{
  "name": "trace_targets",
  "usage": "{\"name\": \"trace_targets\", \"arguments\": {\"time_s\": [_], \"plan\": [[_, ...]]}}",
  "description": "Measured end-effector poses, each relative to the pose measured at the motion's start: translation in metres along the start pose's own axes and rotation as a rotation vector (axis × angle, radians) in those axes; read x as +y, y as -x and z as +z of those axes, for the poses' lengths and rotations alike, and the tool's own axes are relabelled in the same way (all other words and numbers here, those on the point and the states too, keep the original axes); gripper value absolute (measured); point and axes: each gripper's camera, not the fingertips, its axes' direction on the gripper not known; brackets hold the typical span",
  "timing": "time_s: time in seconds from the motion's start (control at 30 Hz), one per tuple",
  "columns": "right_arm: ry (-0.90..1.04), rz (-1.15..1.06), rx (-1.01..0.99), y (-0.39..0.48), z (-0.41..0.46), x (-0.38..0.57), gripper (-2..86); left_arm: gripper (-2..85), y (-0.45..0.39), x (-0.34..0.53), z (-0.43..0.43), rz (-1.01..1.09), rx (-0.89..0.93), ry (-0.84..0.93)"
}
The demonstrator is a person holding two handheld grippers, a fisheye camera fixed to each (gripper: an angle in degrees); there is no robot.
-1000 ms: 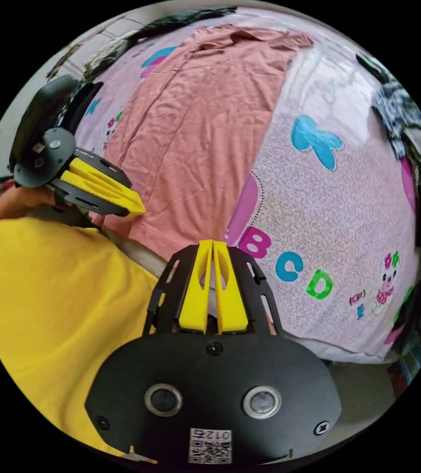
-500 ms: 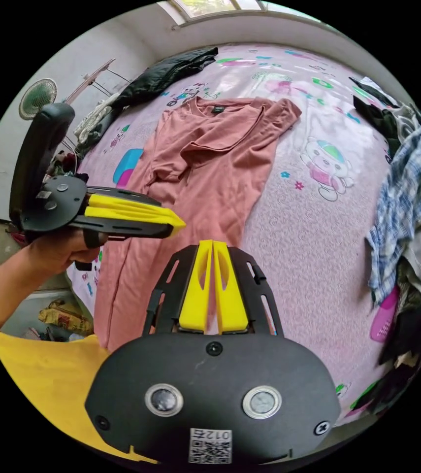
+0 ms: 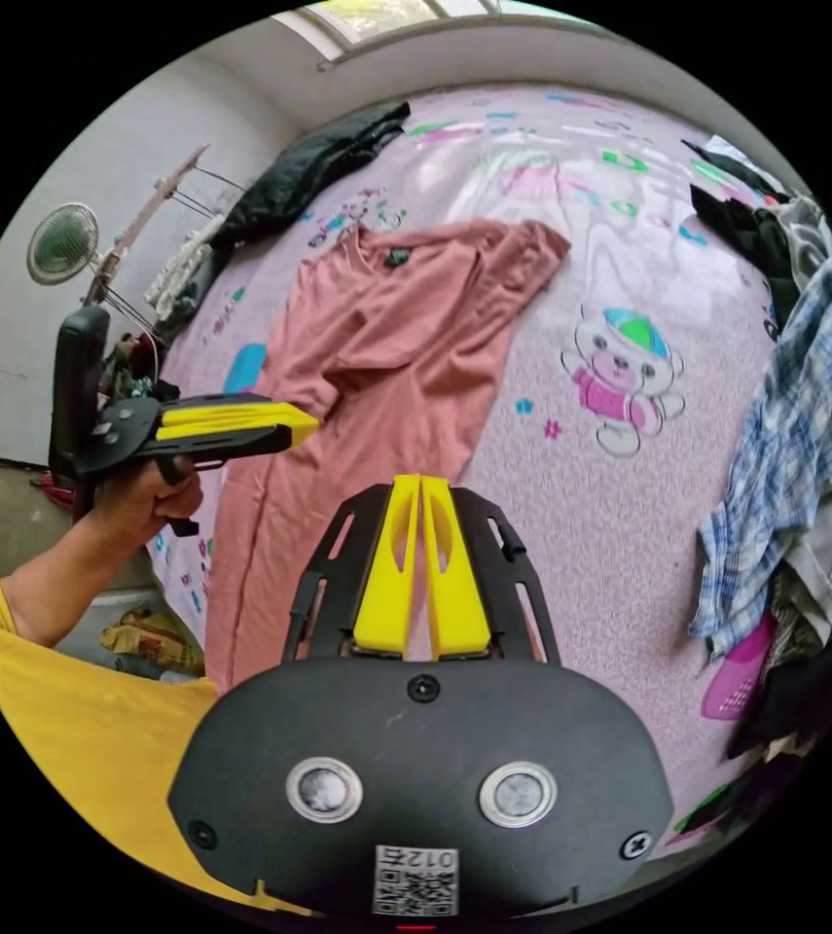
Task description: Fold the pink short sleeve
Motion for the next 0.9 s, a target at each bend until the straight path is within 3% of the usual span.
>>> {"name": "trace_targets", "arguments": {"time_s": [0.1,0.23,0.37,0.5,0.8,0.9], "plan": [[-0.081,-0.028,-0.010,0.015,-0.014,-0.038,0.1,0.0,0.021,-0.007,-0.018,-0.087,-0.062,-0.055],[-0.093,-0.104,0.047,0.042,-0.011,-0.107,0.1,0.1,0.041,-0.013,-0.022,-0.152,0.014,-0.031],[0.005,-0.123,0.039,0.056,0.004,-0.160,0.0,0.0,0.035,-0.017,-0.022,-0.115,0.000,0.009],[0.180,-0.161,0.125,0.065,0.032,-0.179,0.0,0.1,0.030,-0.017,-0.024,-0.113,0.007,0.036],[0.112,-0.342,0.276,0.094,0.016,-0.185,0.0,0.1,0.021,-0.013,-0.047,-0.081,-0.010,0.030],[0.049,-0.283,0.247,0.090,-0.013,-0.182,0.1,0.2,0.021,-0.012,-0.055,-0.081,0.004,0.037]]}}
